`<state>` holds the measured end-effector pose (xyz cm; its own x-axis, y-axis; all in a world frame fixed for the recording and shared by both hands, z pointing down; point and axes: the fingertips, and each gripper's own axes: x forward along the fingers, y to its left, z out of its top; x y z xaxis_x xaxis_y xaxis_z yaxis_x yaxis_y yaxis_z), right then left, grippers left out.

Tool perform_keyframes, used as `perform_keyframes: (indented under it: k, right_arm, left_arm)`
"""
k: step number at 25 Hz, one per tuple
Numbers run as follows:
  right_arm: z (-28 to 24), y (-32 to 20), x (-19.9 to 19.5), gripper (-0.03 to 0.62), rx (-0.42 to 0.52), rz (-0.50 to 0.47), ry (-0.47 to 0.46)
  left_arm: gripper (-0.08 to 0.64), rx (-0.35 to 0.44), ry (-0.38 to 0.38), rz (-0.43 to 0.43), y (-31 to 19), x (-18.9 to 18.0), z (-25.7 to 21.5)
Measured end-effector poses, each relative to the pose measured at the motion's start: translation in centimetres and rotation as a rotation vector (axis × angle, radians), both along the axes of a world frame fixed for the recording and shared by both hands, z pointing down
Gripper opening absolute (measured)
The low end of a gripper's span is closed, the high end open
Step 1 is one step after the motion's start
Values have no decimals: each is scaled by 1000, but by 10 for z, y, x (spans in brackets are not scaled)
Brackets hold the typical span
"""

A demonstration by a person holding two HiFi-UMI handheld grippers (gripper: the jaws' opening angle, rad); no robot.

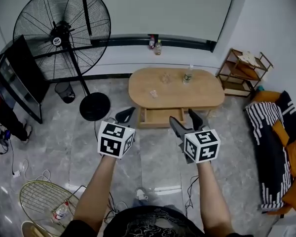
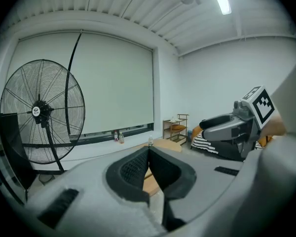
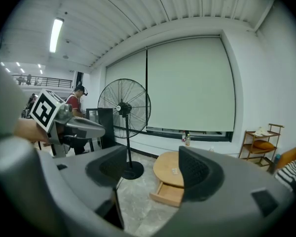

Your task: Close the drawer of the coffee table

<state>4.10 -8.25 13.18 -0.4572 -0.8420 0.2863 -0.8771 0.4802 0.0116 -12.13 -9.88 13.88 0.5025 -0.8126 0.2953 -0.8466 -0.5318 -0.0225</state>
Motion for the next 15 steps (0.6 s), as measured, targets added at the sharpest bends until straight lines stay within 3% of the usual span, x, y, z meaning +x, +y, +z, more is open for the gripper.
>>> perform_keyframes:
  k: [15]
  right_arm:
    - [1, -54, -2, 324, 21, 2, -3]
  left_arm:
    - [5, 12, -11, 2, -49, -4, 4]
